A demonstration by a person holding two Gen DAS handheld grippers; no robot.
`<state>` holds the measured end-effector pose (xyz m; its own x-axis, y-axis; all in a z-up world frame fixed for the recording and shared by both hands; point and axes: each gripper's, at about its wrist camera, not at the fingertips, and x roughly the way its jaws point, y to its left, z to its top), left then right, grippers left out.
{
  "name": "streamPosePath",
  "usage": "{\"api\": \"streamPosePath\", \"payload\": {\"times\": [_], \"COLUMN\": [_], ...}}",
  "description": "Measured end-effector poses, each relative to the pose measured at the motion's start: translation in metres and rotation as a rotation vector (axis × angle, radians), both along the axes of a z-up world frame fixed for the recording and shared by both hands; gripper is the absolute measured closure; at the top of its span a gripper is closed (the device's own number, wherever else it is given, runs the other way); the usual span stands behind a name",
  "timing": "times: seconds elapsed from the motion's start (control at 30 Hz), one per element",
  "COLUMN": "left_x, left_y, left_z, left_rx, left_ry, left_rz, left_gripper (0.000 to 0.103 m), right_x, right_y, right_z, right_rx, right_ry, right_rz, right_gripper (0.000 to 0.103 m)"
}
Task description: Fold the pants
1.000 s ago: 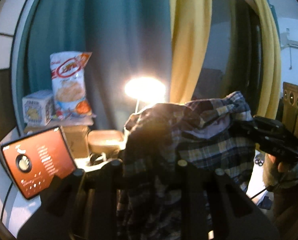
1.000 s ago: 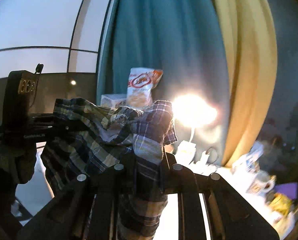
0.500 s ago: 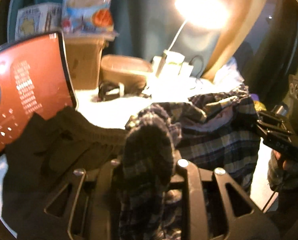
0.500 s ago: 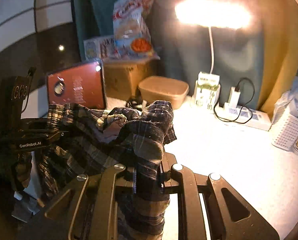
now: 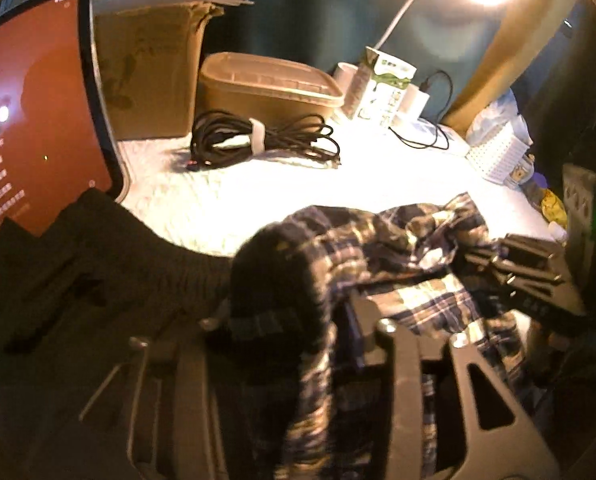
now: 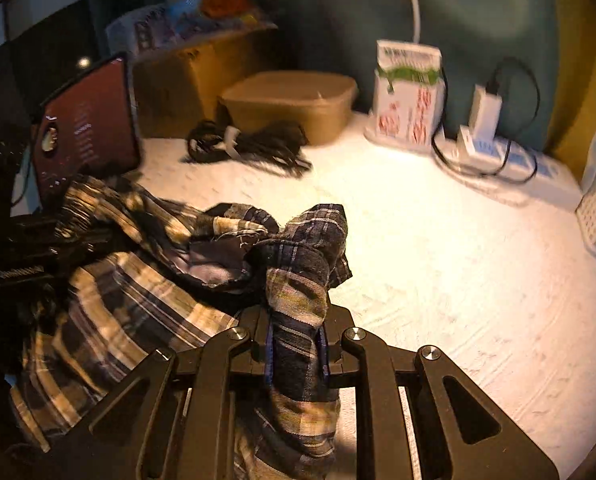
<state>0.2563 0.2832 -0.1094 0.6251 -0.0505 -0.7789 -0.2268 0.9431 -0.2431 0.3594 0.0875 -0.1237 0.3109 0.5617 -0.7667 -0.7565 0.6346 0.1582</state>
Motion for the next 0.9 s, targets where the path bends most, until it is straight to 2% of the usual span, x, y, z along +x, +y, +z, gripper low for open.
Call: {"api": "streamPosePath", "payload": {"times": [0.07,0.13,0.23,0.33,0.43,0.6,0.7,0.77,0.9], "left_x": [0.000,-0.002,-0.006,-0.016,-0.028,-0.051,-0.057,-0.054,-0.030], "left_y": [0.001,0.000,0.000,0.003,0.007,-0.002,-0.014,-0.025,-0.051], "left_z": [0.004,0.007,0.010,0.020,0.034,0.060,0.077,0.083,0.068], "left_rx": [-0.007,-0.001,0.020,0.028,0.050,0.074,0.085,0.081,0.100], "left_ry": [0.003,0.010,0.016,-0.015,-0.050,-0.147,-0.212,-0.223,-0.137], "left_rz": [0.008,0.025,0.048,0.079,0.109,0.118,0.085,0.028,-0.124], "left_gripper": [0.059,0.050,0.038,0.031,0.026,0.025,0.025,0.025,0.025], "right_x": [0.004,0.004,0.005,0.008,0.008,0.002,0.003,0.004,0.005], "right_y": [0.000,0.000,0.001,-0.001,-0.004,-0.016,-0.027,-0.034,-0.042], "right_z": [-0.001,0.000,0.003,0.002,0.003,0.011,0.015,0.019,0.026], "right_rx": [0.001,-0.008,-0.026,-0.029,-0.034,-0.039,-0.031,-0.023,-0.016], "right_ry": [0.012,0.004,-0.010,-0.010,-0.014,-0.036,-0.042,-0.048,-0.058], "right_rz": [-0.007,-0.009,-0.017,-0.036,-0.051,-0.086,-0.120,-0.137,-0.145], "right_gripper": [0.082,0.079,0.063,0.054,0.049,0.049,0.048,0.048,0.048]}}
